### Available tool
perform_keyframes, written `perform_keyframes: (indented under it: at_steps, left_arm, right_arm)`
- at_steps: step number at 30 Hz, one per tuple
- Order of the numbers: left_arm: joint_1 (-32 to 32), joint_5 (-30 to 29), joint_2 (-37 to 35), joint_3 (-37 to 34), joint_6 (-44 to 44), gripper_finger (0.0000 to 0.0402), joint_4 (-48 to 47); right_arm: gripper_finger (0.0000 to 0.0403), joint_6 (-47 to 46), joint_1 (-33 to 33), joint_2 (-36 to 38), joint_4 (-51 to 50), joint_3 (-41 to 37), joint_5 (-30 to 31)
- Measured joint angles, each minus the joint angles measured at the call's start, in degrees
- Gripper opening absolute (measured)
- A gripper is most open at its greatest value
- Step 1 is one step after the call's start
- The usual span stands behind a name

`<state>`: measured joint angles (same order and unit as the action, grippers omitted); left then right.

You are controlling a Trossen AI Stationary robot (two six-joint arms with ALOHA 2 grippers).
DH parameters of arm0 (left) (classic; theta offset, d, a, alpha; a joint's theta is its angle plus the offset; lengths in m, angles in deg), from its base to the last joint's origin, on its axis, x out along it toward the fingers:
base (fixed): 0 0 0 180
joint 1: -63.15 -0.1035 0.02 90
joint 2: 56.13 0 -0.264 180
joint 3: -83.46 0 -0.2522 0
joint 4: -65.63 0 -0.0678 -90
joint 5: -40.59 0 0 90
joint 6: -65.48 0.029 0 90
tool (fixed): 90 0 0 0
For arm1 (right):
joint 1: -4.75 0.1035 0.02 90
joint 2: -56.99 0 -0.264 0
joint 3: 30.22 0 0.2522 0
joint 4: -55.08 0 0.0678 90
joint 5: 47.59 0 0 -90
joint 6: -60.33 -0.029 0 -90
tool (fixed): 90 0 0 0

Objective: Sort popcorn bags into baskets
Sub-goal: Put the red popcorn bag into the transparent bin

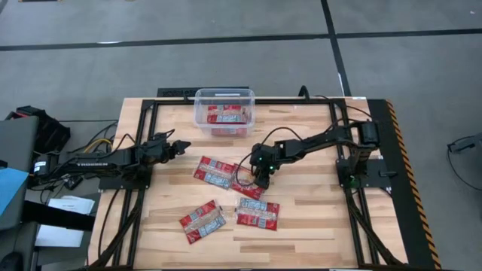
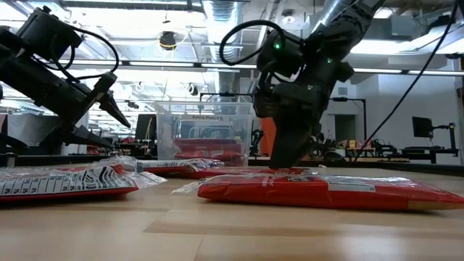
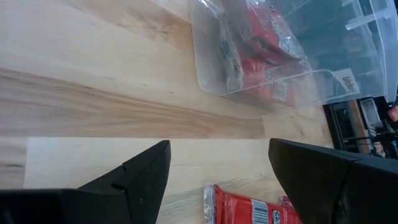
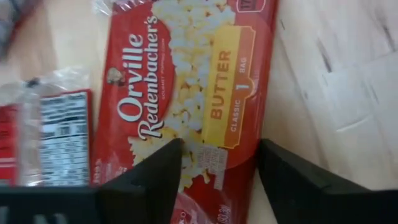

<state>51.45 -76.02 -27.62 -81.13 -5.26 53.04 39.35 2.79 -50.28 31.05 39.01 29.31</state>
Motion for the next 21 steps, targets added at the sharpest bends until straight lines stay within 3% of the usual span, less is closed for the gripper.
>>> perform_keyframes:
  at_steps: [4, 10, 16, 21]
  left_arm:
    - [0.0, 0.0, 0.0, 0.0, 0.0, 0.0261, 0.0]
    - [0.0, 0.0, 0.0, 0.0, 0.0, 0.0261, 0.0]
    - [0.0, -0.3, 0.0, 0.0, 0.0, 0.0261, 0.0]
    - [0.0, -1.2, 0.0, 0.0, 0.0, 0.0261, 0.0]
  right_arm:
    - [0.0149, 2.4, 1.5, -0.3, -2.8, 1.0, 4.8]
    - [0.0019, 2.2, 0.8, -0.3, -4.4, 1.0, 4.4]
    - [0.0005, 1.9, -1.1, 1.5, -7.7, 2.5, 3.2]
    - [0.0004, 4.2, -3.8, 7.5, -12.0, 3.9, 0.4]
